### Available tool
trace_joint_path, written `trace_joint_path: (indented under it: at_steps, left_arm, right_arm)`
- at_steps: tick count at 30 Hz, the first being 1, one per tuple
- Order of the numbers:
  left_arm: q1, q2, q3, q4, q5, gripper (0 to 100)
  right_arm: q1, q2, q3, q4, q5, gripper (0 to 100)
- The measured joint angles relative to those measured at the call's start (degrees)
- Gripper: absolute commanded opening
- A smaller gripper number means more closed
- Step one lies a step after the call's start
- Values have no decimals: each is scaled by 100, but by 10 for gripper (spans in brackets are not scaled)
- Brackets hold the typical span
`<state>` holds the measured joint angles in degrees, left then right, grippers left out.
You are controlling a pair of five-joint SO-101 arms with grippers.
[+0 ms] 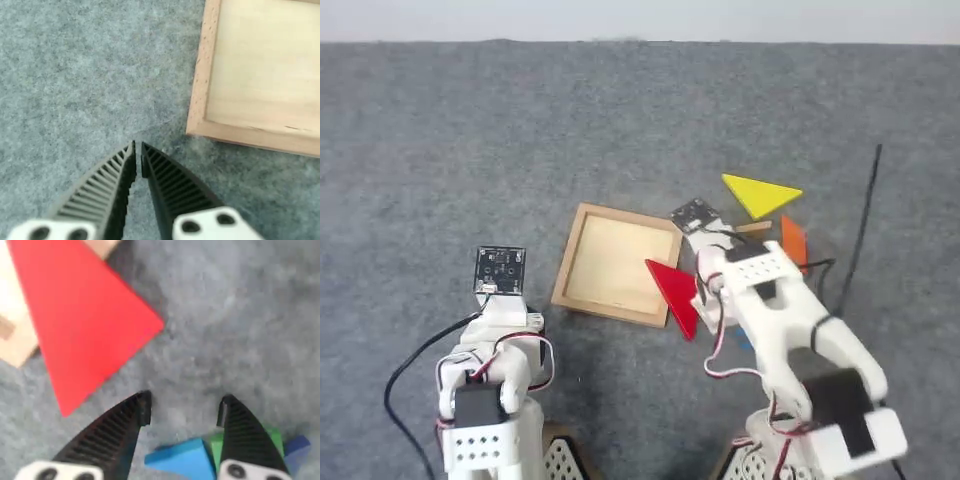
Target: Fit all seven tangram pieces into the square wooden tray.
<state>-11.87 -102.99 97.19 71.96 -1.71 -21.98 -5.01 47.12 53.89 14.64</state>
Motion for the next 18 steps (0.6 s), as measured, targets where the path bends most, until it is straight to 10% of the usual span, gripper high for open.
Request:
trace_joint_path:
  at_steps: [18]
  left_arm:
    - [0,0,0,0,0,18]
  right_arm:
    - [-1046,765,-1609,35,-281,216]
